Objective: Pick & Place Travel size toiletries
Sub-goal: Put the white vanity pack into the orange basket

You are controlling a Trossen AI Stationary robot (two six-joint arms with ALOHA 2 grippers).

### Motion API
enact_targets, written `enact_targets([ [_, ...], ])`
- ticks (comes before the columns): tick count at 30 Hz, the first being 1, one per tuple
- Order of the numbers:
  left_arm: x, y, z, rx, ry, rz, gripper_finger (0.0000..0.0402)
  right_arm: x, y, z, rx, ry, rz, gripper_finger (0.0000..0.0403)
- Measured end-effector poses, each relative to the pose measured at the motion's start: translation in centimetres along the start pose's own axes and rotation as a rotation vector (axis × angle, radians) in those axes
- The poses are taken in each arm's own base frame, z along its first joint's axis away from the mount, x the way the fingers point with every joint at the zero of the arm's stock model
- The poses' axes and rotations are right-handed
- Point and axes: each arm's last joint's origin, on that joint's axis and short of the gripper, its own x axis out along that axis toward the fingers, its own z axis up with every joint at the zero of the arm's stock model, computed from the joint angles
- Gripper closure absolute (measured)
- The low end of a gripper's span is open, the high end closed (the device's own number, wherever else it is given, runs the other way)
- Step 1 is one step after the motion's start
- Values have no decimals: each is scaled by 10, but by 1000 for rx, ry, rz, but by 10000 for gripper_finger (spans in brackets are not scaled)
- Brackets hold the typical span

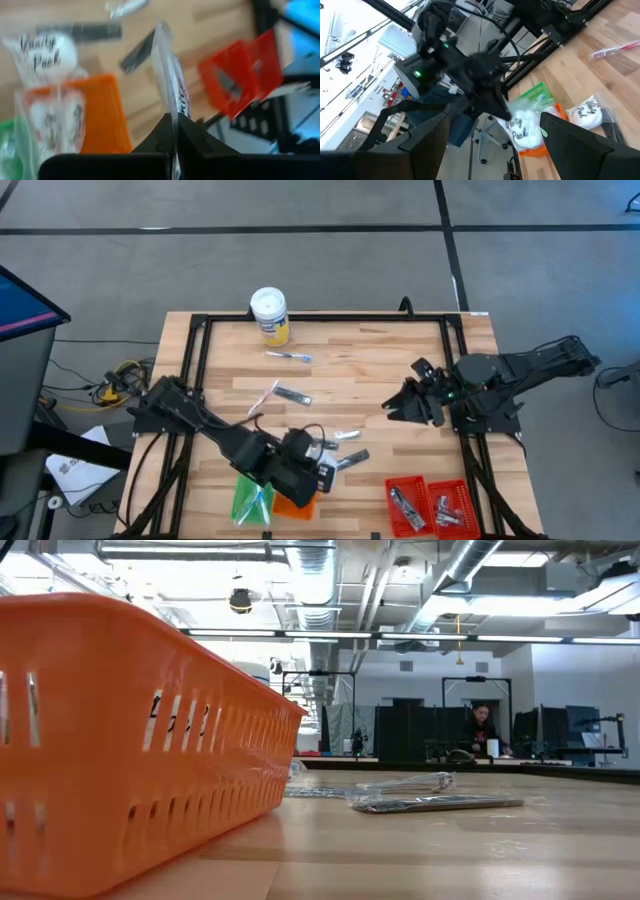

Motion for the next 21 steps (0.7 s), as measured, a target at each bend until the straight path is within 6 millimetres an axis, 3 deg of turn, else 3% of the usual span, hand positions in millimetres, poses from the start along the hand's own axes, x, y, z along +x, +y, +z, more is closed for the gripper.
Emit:
enact_targets([
  [7,16,8,-18,41,103,106,401,3,5,-10,-12,3,-10,101],
  [15,17,15,-19,65,118,185,401,14,3,-18,-21,34,-45,101],
  [21,32,18,-24,86,120,244,401,26,1,-23,-22,55,-63,101],
])
